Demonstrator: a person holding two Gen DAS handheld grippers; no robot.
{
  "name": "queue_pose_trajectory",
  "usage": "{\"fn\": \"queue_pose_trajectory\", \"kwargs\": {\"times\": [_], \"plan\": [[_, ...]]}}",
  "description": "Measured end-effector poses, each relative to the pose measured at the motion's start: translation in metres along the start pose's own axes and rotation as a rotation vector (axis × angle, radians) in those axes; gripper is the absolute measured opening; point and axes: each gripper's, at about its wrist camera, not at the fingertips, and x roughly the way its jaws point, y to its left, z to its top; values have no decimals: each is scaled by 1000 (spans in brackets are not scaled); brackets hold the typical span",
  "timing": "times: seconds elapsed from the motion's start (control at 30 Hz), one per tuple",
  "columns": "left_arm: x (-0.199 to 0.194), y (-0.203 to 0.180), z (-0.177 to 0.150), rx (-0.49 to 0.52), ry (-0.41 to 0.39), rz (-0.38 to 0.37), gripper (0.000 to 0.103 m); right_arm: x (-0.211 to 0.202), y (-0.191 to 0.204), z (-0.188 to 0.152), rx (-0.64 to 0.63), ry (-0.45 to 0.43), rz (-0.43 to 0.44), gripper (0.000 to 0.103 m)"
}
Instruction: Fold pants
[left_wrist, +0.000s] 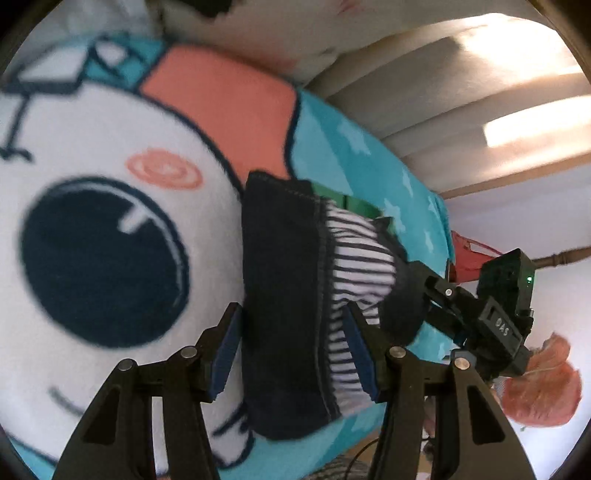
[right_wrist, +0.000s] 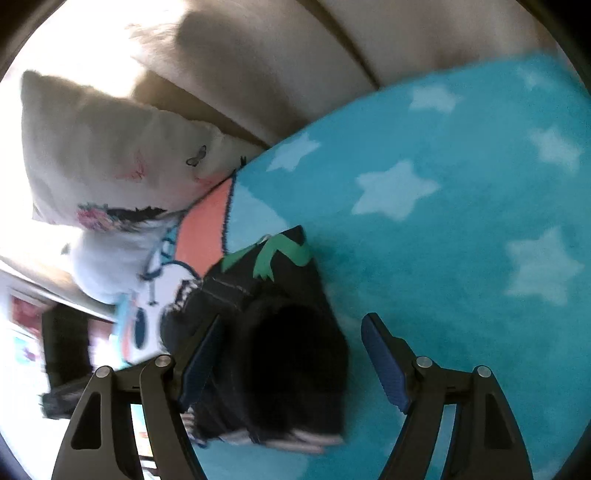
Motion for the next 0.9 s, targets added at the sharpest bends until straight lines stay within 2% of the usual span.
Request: {"fn": "queue_pose_trajectory", "kwargs": {"times": [0.07, 0.1, 0.13, 0.17, 0.23, 0.33, 0.43, 0.57, 0.6, 0.63, 0.7, 0.73, 0.77, 0.9], "plan": [[6, 0, 1, -8, -3, -21, 60, 12, -7, 2, 55, 24, 55, 81], [6, -3, 1, -8, 1, -23, 60, 14, -9, 3, 68, 11, 91, 76], [7, -5, 1, -11, 10, -37, 56, 16, -9, 3, 87, 22, 113, 63], [6, -7, -1, -11, 14, -57, 53, 20, -10, 3, 116, 53, 142, 60], [1, -11, -2, 3, 2, -48, 47, 21, -4, 3, 117, 78, 166, 50], [-14, -12, -2, -10, -24, -62, 47, 18, 4, 5, 136, 91, 231, 45], [-38, -14, 1, -10, -78, -48, 47, 19, 19, 13, 138, 95, 292, 44], [-65, -10, 7, 0, -142, 24, 47, 32, 45, 19, 110, 112, 331, 46], [-68, -6, 8, -6, -157, 63, 47, 37, 49, 19, 100, 116, 321, 47], [-68, 1, 9, -21, -165, 102, 48, 41, 52, 19, 91, 119, 301, 52], [-66, 16, 10, -60, -157, 173, 48, 51, 58, 18, 58, 120, 190, 65], [-67, 24, 9, -77, -155, 204, 48, 51, 59, 17, 46, 110, 150, 65], [-70, 28, 7, -86, -159, 212, 48, 48, 63, 16, 26, 82, 98, 65], [-86, 32, -2, -98, -202, 210, 48, 17, 89, 11, -84, -41, -4, 65]]}}
